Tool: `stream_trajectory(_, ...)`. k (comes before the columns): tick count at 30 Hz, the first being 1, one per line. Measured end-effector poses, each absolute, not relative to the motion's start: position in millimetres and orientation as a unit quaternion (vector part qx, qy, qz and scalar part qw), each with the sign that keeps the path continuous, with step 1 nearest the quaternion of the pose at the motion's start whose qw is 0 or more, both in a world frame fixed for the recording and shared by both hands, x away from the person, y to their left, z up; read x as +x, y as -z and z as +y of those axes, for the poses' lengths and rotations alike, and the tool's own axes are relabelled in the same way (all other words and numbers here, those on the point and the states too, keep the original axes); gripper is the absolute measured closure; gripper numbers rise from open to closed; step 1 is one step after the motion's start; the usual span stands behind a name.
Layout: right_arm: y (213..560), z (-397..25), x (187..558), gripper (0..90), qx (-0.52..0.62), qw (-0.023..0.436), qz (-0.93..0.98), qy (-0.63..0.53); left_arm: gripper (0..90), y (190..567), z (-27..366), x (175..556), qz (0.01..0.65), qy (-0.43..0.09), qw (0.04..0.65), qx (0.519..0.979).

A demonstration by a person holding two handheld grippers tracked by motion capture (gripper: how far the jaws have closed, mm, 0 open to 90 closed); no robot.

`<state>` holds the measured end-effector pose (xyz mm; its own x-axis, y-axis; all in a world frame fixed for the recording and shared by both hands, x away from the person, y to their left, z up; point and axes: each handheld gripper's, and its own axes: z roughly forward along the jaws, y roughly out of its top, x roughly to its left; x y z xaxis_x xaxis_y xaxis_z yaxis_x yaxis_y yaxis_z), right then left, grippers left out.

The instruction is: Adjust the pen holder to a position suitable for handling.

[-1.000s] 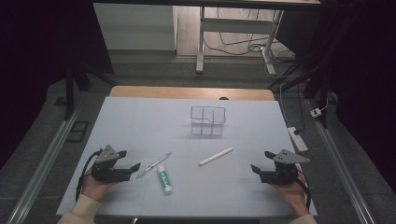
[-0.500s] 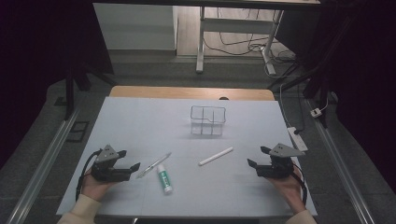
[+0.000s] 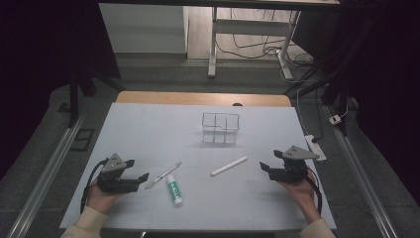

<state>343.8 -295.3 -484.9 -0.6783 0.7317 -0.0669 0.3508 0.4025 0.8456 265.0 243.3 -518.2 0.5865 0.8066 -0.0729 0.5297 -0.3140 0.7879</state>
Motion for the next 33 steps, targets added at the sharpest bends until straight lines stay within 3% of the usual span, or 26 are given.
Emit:
stream_trajectory(20,484.7,-273.7,361.0,32.7,0.331,0.219,0.813,-0.427,22.3,517.8,243.3,264.9,0.420,-0.171,0.405,0.794)
stream_trajectory(33,483.1,-260.7,368.6,42.9,0.323,0.215,0.817,-0.427,22.3,517.3,242.9,264.5,0.419,-0.171,0.404,0.795)
